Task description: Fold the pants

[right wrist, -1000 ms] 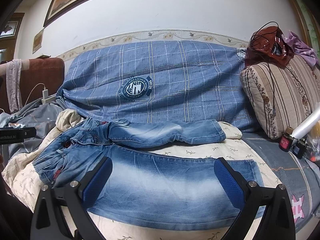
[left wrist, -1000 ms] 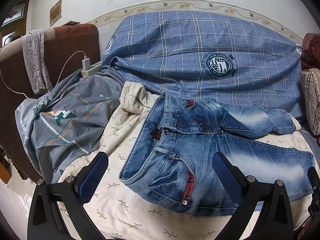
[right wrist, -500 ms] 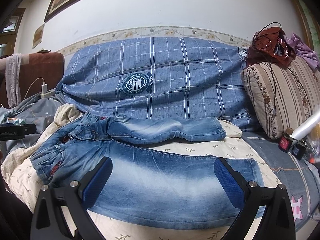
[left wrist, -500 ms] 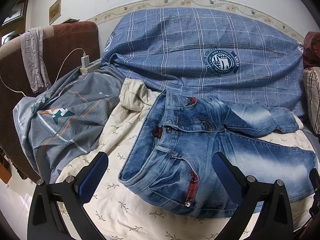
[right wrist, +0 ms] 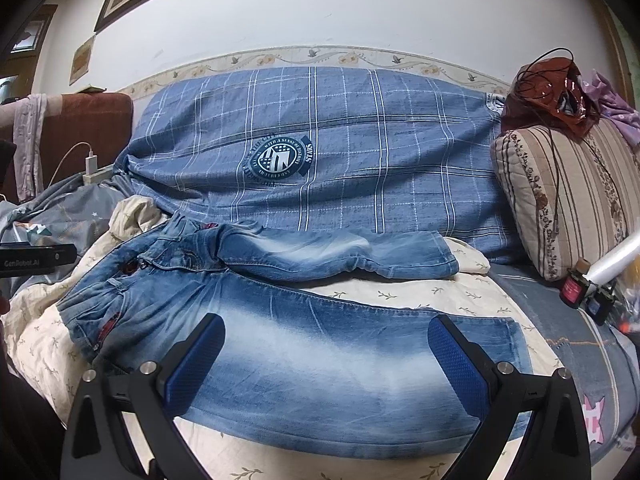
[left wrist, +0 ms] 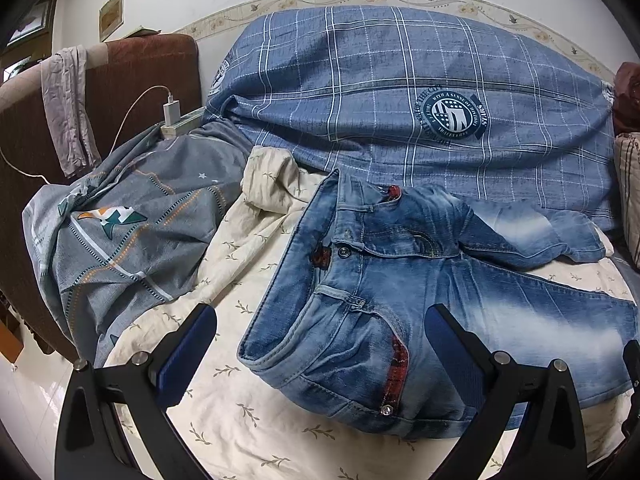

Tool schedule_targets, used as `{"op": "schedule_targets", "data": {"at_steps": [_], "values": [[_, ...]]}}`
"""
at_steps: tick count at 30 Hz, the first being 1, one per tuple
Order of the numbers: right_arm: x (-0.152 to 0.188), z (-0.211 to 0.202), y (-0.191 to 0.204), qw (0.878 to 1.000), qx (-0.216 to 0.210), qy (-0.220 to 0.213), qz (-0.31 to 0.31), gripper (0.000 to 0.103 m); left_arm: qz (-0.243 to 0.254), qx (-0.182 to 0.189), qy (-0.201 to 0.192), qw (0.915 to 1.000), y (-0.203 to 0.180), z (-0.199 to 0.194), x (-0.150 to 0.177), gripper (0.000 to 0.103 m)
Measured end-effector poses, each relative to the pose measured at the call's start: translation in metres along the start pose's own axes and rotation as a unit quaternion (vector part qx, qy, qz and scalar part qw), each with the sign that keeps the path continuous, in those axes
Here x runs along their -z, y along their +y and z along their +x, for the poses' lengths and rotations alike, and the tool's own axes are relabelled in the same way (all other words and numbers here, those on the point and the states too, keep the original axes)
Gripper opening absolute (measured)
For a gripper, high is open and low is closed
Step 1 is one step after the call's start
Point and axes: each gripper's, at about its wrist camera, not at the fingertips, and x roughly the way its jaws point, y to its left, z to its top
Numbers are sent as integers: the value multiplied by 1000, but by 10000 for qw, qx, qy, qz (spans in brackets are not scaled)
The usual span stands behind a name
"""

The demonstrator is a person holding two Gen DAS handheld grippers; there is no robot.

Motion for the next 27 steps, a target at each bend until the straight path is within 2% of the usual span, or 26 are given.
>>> {"op": "schedule_targets", "data": {"at_steps": [12,18,22,24,27], "values": [[2,7,0,9998,96,119,-100,103,24,-1,34,10000,3,14,-2,103],[-8,23,-20,9995,172,259,67,103,150,14,41,9999,-3,26,-11,103],[-27,47,-46,9984,256,309,393,103,279,110,81,9995,-10,43,-33,103],[-39,66,-63,9966,374,375,628,103,335,85,59,9994,-13,52,-47,103],[-60,103,-85,9933,439,534,924,103,339,238,189,9990,-17,76,-74,103]]}}
